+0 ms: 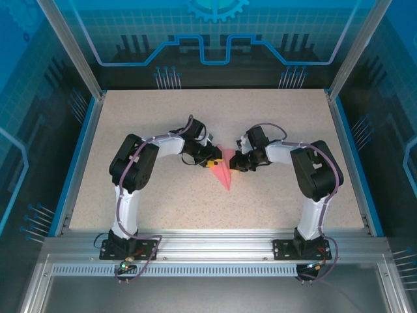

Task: Fold a paper plane with a square sheet of paper (fold left side to right side)
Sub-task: Fourth fold the wing at the center of the table.

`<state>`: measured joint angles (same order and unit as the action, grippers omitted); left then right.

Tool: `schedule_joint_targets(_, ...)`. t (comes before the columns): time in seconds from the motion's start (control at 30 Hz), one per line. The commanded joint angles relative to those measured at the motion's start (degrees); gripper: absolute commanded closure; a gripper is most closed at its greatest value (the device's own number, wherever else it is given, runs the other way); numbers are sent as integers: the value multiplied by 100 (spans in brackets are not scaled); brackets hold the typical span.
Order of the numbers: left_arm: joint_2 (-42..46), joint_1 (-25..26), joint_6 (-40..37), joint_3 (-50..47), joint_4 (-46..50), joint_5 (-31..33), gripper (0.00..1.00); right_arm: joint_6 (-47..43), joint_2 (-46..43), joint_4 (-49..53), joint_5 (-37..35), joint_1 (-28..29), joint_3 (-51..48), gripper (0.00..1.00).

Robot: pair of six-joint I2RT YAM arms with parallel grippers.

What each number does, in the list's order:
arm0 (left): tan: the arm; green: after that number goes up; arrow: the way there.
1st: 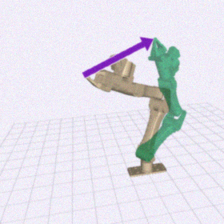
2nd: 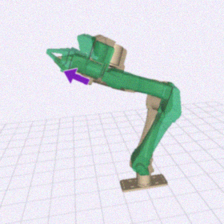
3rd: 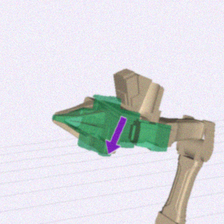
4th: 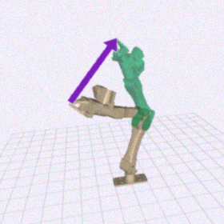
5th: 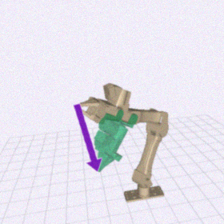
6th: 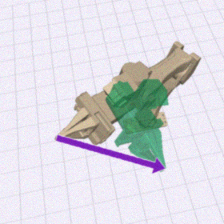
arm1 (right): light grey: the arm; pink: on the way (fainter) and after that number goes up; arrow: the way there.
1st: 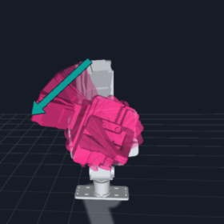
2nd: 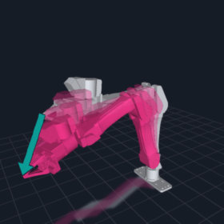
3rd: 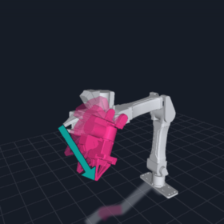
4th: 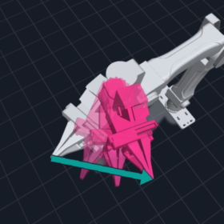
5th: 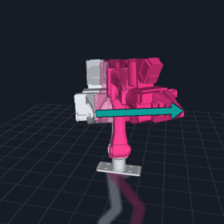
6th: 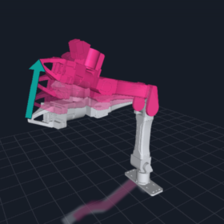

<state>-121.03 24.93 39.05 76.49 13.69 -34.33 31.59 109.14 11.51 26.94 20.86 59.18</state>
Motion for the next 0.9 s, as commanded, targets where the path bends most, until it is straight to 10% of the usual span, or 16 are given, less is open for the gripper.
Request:
schedule_joint_targets(0.0,-129,47,-58,-18,483,277,62,-132,161,299,-164,20,99,91)
schedule_joint_targets(0.33,762,30,-519,159,793,549,60,-206,186,563,-426,32,-44,92)
schedule_joint_targets(0.87,-176,286,-550,915,719,40,100,-267,203,712,-523,78,25,94)
